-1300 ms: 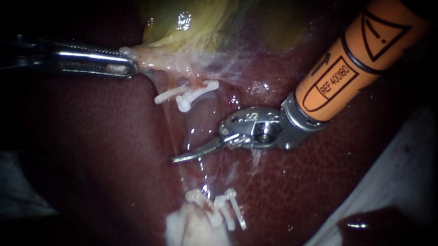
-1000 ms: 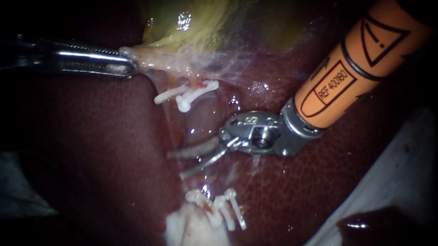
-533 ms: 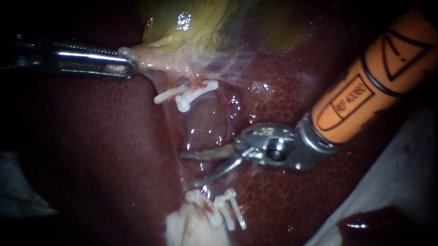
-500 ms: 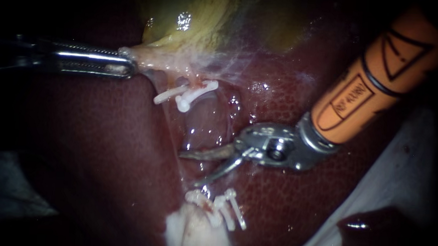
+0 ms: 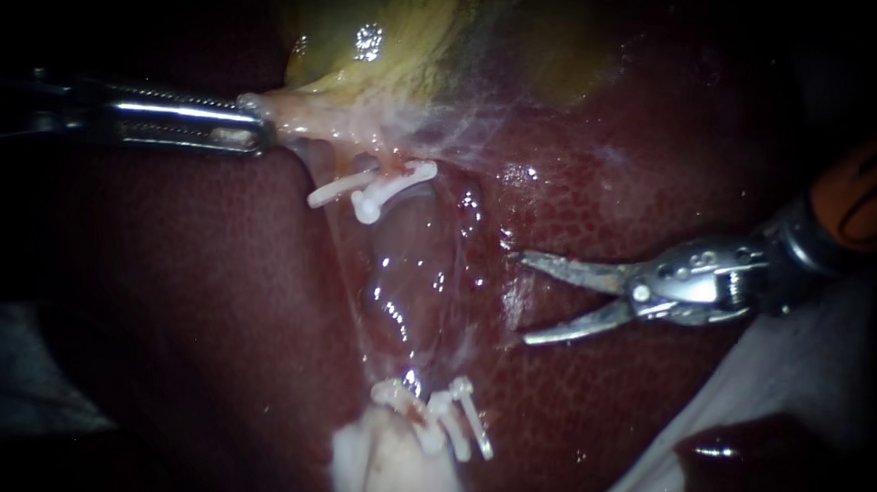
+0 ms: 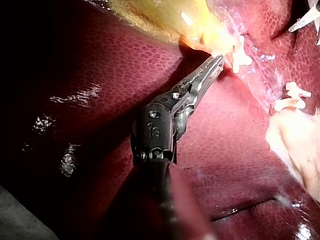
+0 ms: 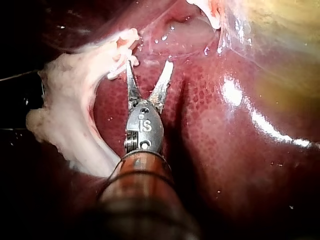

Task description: Go back from the cut right tube

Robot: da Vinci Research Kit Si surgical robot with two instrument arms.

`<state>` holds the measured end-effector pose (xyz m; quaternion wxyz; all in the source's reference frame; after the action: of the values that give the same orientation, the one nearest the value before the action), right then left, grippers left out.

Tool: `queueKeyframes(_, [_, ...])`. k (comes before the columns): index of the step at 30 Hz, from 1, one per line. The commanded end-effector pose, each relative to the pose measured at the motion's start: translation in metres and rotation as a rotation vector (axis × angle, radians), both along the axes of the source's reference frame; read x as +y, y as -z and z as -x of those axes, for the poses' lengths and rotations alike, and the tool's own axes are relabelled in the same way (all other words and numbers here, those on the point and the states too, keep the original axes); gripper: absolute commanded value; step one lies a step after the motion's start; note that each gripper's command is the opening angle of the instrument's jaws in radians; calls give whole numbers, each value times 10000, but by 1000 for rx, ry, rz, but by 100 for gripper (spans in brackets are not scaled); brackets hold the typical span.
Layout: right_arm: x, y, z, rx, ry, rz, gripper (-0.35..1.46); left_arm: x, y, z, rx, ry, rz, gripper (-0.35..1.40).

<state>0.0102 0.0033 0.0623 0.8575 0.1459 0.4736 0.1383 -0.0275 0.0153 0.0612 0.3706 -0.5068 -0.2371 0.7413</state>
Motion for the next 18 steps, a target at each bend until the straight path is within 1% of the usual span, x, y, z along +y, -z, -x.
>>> queueKeyframes(1, [2, 4, 3, -17, 11, 14, 145, 0, 0, 0, 0, 0, 0, -35])
queueKeyframes(2, [4, 7, 4, -27, 20, 20, 145, 0, 0, 0, 0, 0, 0, -35])
queueKeyframes(3, [5, 9, 5, -27, 20, 14, 145, -1, 0, 0, 0, 0, 0, -35])
queueKeyframes(5, [7, 13, 7, -10, 47, -2, 145, -1, -1, 1, 0, 1, 1, -35])
queueKeyframes(9, [8, 15, 9, -6, 50, -13, 145, -4, -6, 5, 3, 3, 4, -35])
queueKeyframes(13, [8, 15, 9, -4, 52, -14, 145, -10, -24, 17, -1, -2, 17, -35])
queueKeyframes(18, [8, 15, 9, -4, 52, -14, 145, -14, -49, 33, 5, -18, 15, -35])
